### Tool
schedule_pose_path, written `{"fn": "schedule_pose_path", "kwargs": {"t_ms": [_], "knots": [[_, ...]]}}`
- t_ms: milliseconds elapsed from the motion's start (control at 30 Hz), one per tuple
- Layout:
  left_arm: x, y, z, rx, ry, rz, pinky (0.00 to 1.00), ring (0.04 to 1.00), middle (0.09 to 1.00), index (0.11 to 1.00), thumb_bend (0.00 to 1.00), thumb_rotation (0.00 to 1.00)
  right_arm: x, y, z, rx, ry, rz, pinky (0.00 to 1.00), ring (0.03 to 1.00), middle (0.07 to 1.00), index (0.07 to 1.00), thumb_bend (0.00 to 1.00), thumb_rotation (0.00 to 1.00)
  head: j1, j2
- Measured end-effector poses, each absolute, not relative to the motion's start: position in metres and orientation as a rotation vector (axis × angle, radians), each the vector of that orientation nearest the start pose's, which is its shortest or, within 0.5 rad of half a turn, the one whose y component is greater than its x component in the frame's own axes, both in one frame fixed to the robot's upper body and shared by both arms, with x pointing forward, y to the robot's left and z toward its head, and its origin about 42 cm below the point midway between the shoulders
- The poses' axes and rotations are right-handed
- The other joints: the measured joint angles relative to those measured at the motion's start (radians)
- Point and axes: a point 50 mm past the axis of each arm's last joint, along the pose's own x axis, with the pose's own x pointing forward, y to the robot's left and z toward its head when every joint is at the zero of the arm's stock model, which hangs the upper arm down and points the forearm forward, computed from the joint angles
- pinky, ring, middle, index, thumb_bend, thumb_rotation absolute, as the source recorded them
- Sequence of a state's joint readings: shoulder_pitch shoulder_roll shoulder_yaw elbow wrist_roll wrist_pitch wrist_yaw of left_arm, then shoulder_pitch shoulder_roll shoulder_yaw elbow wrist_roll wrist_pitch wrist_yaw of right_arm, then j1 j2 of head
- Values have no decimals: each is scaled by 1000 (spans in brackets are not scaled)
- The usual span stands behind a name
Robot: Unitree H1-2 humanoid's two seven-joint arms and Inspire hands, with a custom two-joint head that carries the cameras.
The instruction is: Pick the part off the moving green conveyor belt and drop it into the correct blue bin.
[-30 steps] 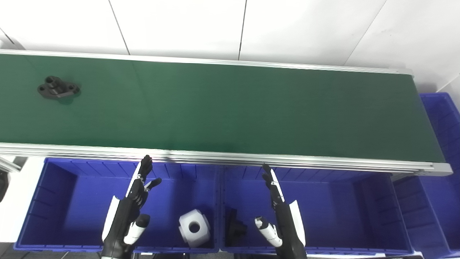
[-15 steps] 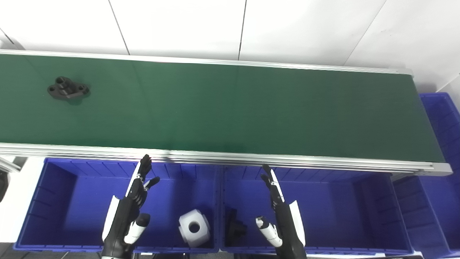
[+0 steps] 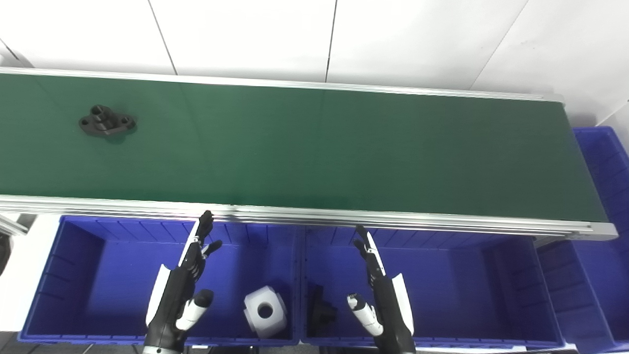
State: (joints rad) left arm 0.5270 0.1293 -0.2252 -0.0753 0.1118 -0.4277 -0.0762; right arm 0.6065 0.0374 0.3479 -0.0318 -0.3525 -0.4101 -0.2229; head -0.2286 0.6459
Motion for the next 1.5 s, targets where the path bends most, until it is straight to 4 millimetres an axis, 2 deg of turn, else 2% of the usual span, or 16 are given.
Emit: {"fn": "schedule_pose_path", "kwargs": {"t_ms": [133,200,233,300,367,400,500,567,700,767,867,1033,1333,1500], "knots": [[86,203,44,136,30,-251,932,999,1000,1000,887,929,63,-131,39,-154,76,71,976,952,996,984,876,1000,24,-9],[86,201,44,133,29,-252,915,993,1000,1000,913,941,63,-131,37,-153,79,73,976,952,995,984,889,1000,53,-40],[87,200,42,130,31,-249,909,994,1000,1000,907,944,63,-131,35,-152,84,74,980,953,994,983,907,1000,54,-40],[87,196,33,125,54,-247,914,996,1000,1000,867,924,65,-132,34,-148,83,75,990,957,994,982,923,1000,101,-71],[87,193,29,119,66,-240,905,991,1000,1000,857,925,67,-134,33,-146,78,79,997,965,998,985,920,1000,115,-80],[87,190,29,117,66,-239,894,983,1000,1000,876,928,68,-135,30,-148,83,81,999,971,999,987,914,1000,139,-98],[89,184,28,127,61,-248,858,957,1000,1000,908,918,68,-136,27,-146,88,87,1000,978,1000,996,893,1000,149,-115],[88,180,26,126,64,-249,863,954,1000,1000,903,910,68,-137,27,-147,84,89,1000,978,1000,999,893,1000,161,-139],[85,175,21,128,81,-246,886,958,1000,1000,918,911,68,-139,27,-141,84,89,1000,980,1000,1000,917,1000,176,-153],[84,173,20,139,79,-245,806,926,1000,1000,873,935,68,-140,26,-137,84,87,1000,978,998,1000,941,1000,178,-153],[84,172,17,152,81,-240,839,943,1000,1000,864,916,68,-141,26,-129,81,89,1000,981,1000,1000,943,1000,196,-153],[84,171,17,130,84,-238,877,939,1000,1000,908,918,70,-142,26,-126,79,86,1000,982,1000,1000,940,1000,215,-146],[83,169,19,147,74,-251,833,909,1000,1000,882,921,67,-151,24,-123,93,86,1000,991,1000,1000,929,1000,265,-120],[80,167,23,205,53,-265,762,881,986,1000,873,973,61,-160,22,-140,110,84,1000,991,1000,1000,939,1000,287,-118]]}}
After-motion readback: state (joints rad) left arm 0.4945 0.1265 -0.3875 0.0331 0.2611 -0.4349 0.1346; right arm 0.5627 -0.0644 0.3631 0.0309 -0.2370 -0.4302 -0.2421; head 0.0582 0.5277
